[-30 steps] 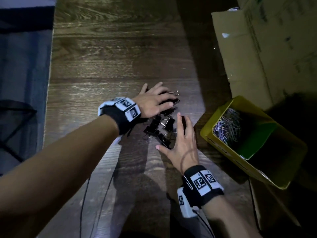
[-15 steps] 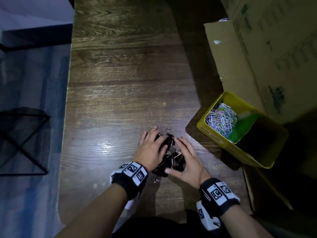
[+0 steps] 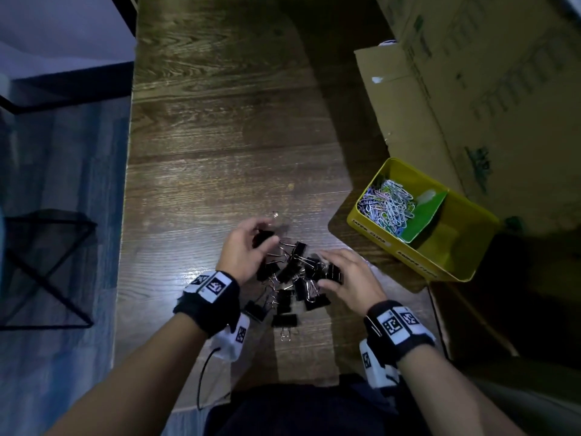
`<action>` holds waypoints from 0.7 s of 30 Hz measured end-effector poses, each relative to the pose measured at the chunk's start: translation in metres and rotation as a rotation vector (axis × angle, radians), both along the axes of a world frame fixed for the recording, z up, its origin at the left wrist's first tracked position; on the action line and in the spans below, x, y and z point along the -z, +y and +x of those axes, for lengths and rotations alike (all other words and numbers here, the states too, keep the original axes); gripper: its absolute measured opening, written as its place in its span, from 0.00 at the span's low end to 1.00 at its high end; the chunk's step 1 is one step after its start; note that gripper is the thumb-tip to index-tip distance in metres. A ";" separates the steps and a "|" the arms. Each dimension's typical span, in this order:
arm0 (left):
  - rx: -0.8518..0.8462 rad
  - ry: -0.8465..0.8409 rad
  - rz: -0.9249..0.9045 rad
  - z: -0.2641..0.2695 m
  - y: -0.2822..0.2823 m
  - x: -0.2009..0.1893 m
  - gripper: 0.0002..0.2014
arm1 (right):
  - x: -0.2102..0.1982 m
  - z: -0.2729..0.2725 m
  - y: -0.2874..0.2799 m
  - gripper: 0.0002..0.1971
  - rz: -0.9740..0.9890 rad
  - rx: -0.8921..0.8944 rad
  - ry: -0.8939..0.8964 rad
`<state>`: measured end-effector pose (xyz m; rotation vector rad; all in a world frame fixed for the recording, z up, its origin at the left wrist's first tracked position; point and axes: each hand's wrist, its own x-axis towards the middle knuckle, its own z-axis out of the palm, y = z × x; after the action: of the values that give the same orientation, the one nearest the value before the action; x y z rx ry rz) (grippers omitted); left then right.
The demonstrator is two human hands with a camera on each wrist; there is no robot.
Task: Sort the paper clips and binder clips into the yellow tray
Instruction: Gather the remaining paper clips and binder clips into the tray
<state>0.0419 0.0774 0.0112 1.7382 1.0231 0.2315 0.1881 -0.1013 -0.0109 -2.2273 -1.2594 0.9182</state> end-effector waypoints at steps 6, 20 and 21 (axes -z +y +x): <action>-0.301 -0.325 -0.572 0.001 0.009 -0.014 0.26 | -0.003 0.008 -0.006 0.19 -0.029 0.126 0.008; 0.684 0.312 0.335 0.040 -0.001 -0.013 0.22 | -0.024 0.006 -0.010 0.06 0.047 0.554 0.217; 0.713 0.341 0.353 0.043 -0.003 -0.010 0.23 | -0.021 0.004 -0.007 0.12 -0.006 0.485 0.151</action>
<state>0.0852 0.0742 0.0211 2.4063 0.5477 -0.3714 0.1921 -0.1086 0.0102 -2.2671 -0.6055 0.8719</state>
